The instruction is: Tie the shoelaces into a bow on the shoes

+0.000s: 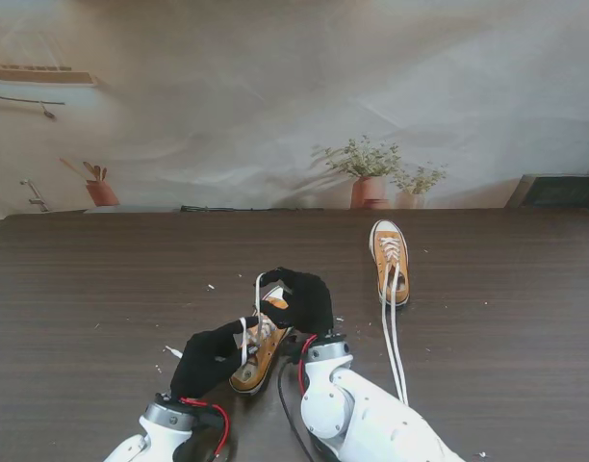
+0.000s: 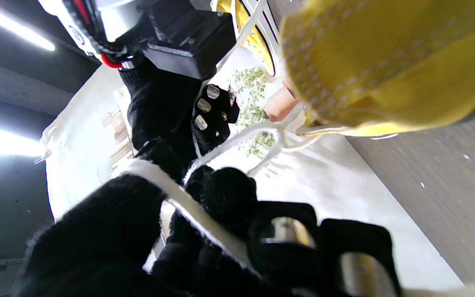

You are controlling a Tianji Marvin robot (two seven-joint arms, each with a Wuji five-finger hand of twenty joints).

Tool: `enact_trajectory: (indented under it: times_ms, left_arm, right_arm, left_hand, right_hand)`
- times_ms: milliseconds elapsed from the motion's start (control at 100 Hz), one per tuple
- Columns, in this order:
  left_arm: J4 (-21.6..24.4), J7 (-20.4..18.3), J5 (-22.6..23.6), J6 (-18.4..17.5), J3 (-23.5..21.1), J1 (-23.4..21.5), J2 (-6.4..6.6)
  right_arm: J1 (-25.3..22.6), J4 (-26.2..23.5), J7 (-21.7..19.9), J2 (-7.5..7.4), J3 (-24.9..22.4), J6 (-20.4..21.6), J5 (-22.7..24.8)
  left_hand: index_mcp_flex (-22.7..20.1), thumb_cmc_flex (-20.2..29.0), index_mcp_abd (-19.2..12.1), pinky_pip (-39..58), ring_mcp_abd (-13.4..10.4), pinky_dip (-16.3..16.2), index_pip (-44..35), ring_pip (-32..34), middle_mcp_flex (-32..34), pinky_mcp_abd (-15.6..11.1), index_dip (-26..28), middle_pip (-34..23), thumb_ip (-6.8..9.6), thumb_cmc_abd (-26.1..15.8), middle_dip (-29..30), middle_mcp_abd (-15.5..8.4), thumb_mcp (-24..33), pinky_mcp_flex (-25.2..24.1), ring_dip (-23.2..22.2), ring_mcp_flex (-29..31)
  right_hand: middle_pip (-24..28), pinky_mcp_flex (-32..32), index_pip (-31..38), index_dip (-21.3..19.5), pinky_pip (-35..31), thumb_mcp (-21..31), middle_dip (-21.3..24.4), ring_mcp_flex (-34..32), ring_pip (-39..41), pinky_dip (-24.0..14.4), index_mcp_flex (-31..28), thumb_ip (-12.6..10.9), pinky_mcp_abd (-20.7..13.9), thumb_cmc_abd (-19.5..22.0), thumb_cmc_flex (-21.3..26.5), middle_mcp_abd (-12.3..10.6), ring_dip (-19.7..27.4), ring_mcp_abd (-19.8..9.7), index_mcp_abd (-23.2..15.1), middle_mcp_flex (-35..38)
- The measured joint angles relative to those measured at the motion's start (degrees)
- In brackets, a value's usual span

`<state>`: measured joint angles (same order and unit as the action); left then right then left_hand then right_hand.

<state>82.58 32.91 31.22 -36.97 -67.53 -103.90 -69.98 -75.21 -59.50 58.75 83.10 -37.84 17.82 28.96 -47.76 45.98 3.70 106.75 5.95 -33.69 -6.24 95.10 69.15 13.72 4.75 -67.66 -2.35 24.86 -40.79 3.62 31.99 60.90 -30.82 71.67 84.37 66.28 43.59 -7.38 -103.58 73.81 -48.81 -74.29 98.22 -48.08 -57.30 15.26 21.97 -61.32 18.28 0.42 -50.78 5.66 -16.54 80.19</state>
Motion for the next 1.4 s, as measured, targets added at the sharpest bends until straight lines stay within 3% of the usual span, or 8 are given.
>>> enact_trajectory:
  times_ms: [200,450,570,750,1080,1260,1340,1400]
  left_arm:
    - [-0.3,-0.1,-0.5,0.4,-0.2,0.0,-0.06]
    - [-0.7,-0.3,-1.6,1.4,-0.4,0.3,-0.08]
    - [-0.5,-0.2,-1.8,2.6,-0.4,0.5,-0.1]
    - [-0.6,0.9,-1.6,4.2,-0.7,1.1,-0.33]
    - [-2.5,3.1,-0.5,6.3,0.7,5.0,-0.55]
    - [-2.7,2.5,-0.4,6.6,1.4,6.4,-0.52]
    - [-2.8,2.4,-0.5,6.5,1.6,6.6,-0.53]
    - [-2.8,2.3,-0.8,6.4,1.6,6.6,-0.57]
  right_arm:
    - [-3.4,-5.6,-6.5,-0.03,-1.9,0.2,-6.0]
    - [-5.6,-7.6,-12.2,-0.67,-3.6,2.3,-10.4]
    - [-6.3,-8.3,-14.6,-1.45,-4.3,3.0,-11.2]
    - [-7.3,-9.4,-18.2,-2.77,-5.5,3.8,-12.6]
    - [-8.1,-10.7,-21.5,-4.42,-6.2,3.3,-13.5]
    - [-8.1,-11.0,-22.4,-4.73,-6.2,3.2,-13.8]
    - [-8.1,-10.8,-21.3,-4.65,-6.2,3.4,-13.3]
    - [-7.9,-9.8,-17.5,-4.38,-6.3,4.0,-10.1]
  left_hand:
    - [0.0,0.0,0.0,0.0,0.0,0.0,0.2,-0.1,0.0,0.0,0.0,0.0,0.0,0.0,0.0,0.0,0.0,0.0,0.0,0.0]
    - [0.0,0.0,0.0,0.0,0.0,0.0,0.2,-0.1,0.0,0.0,0.0,0.0,0.0,0.0,0.0,0.0,0.0,0.0,0.0,0.0]
    - [0.0,0.0,0.0,0.0,0.0,0.0,0.2,-0.1,0.0,0.0,0.0,0.0,0.0,0.0,0.0,0.0,0.0,0.0,0.0,0.0]
    - [0.0,0.0,-0.1,0.0,0.0,0.0,0.1,-0.1,0.0,0.0,0.0,0.0,0.0,0.0,0.0,0.0,0.0,0.0,0.0,0.0]
    - [0.0,0.0,-0.1,0.0,0.0,0.0,0.0,-0.1,0.0,0.0,0.0,0.0,0.0,0.0,0.0,0.0,0.0,0.0,0.0,0.0]
    - [0.0,0.0,-0.1,0.0,0.0,0.0,0.0,-0.2,0.0,0.0,0.0,0.0,0.0,0.0,0.0,0.0,0.0,0.0,0.0,0.0]
    - [0.0,0.0,-0.1,0.0,0.0,0.0,0.0,-0.2,0.0,0.0,0.0,0.0,0.0,0.0,0.0,0.0,0.0,0.0,0.0,0.0]
    - [0.0,0.0,-0.1,0.0,0.0,0.0,0.0,-0.2,0.0,0.0,0.0,0.0,0.0,0.0,0.0,0.0,0.0,0.0,0.0,0.0]
  right_hand:
    - [0.0,0.0,-1.3,-1.6,0.0,0.9,0.0,0.0,0.0,0.0,-0.1,-1.1,-0.3,4.1,-6.4,-0.1,0.0,-0.1,0.4,0.0]
    - [0.0,0.0,-2.9,-1.6,0.0,-0.3,0.0,0.0,0.0,0.0,-0.1,-1.1,-0.3,11.8,-12.5,-0.1,0.0,-0.1,1.7,0.0]
    - [0.0,0.0,-3.5,-1.6,0.0,-1.4,0.0,0.0,0.0,0.0,-0.1,-1.1,-0.1,15.6,-13.8,-0.1,0.0,-0.1,1.7,0.0]
    - [0.0,0.0,-4.1,-1.6,0.0,-2.6,0.0,0.0,0.0,0.0,-0.1,-1.1,0.2,16.8,-13.8,-0.1,0.0,0.0,1.7,0.0]
    - [0.0,0.0,-4.2,-1.6,0.0,-4.2,0.0,0.0,0.0,0.0,0.2,-1.1,0.4,17.3,-16.0,-0.1,0.0,0.0,3.1,0.0]
    - [0.0,0.0,-4.2,-1.6,0.0,-4.2,0.0,0.0,0.0,0.0,0.2,-1.1,0.4,17.3,-16.0,-0.1,0.0,0.0,3.1,0.0]
    - [0.0,0.0,-4.4,-1.6,0.0,-4.2,0.0,0.0,0.0,0.0,0.2,-1.1,0.4,17.3,-15.9,-0.1,0.0,0.0,3.1,0.0]
    - [0.0,0.0,-5.1,-1.6,0.0,-4.3,0.0,0.0,0.0,0.0,0.3,-1.1,0.5,17.3,-14.1,-0.1,0.0,0.1,3.1,0.0]
